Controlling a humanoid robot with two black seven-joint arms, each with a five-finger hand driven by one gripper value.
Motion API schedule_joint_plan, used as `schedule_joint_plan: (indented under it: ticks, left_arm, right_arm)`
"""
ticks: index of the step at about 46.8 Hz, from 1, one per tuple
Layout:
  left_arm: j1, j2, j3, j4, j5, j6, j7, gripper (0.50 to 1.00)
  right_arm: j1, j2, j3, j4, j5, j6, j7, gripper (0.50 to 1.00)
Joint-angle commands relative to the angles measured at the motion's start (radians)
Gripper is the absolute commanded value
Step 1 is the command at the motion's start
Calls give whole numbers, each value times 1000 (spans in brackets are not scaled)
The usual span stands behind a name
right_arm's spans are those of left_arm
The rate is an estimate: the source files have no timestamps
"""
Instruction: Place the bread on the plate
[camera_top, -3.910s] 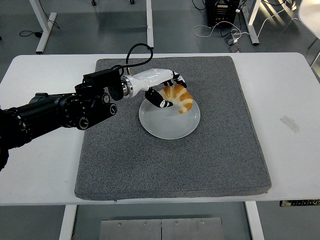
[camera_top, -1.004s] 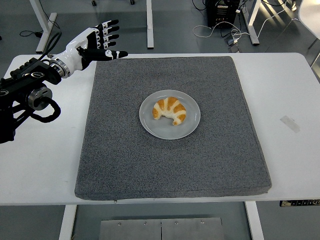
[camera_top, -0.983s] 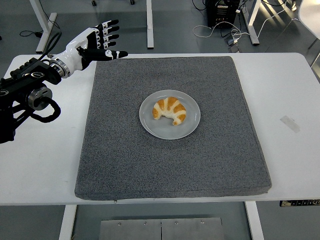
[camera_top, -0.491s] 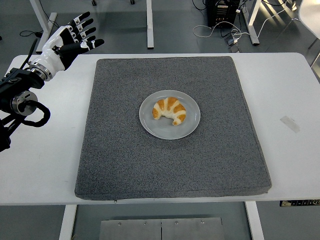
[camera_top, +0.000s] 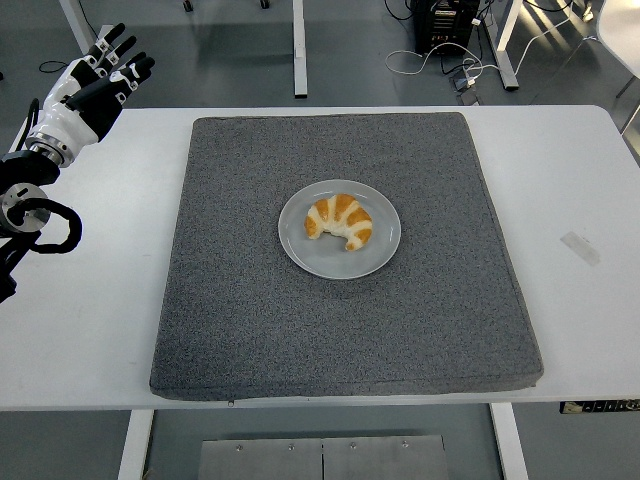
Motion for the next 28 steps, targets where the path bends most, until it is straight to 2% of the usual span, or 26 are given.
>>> schedule_joint_plan:
  ticks: [1,8,18,28]
  left_arm:
    - [3,-2,-31,1,-1,-1,1,983]
    - [6,-12,-42,32,-1,8,1,983]
    - [-7,-71,-40,174,1,32,30,983]
    - [-10,-72,-42,179,1,32,33,983]
  right_arm:
    - [-1,0,0,0,0,0,0,1000]
    - [-1,0,0,0,0,0,0,1000]
    - [0,0,0,0,0,2,0,1000]
    - [0,0,0,-3,0,-2,0,1000]
